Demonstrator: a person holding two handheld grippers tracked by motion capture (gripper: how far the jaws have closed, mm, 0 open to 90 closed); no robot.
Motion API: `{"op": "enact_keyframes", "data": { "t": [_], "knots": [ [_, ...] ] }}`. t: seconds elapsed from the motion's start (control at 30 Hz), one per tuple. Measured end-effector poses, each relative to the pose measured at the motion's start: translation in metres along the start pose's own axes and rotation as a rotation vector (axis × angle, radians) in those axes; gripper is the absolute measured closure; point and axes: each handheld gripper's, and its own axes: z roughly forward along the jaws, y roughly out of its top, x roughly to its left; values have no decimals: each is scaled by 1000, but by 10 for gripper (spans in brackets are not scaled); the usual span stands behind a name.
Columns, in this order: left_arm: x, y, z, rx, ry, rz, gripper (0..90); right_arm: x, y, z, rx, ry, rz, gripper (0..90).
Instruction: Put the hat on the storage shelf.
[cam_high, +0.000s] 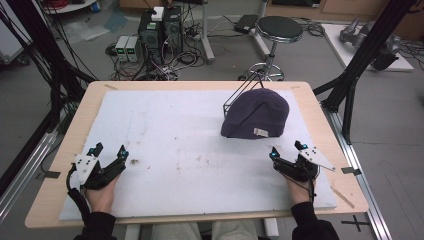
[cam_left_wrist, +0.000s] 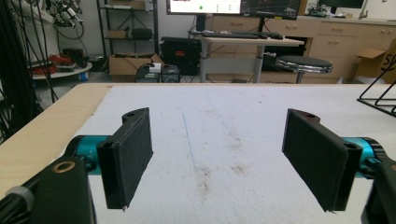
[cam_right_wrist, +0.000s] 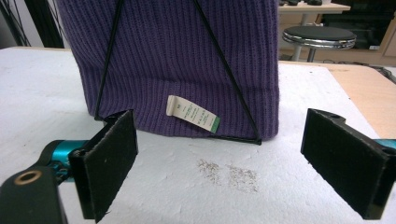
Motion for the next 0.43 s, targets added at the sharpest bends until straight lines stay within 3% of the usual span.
{"op": "enact_keyframes", "data": {
  "t": [0.43],
  "knots": [
    [0,-1,1,3,-7,-2,244,0,-1,1,5,7,-4,101]
  ]
}}
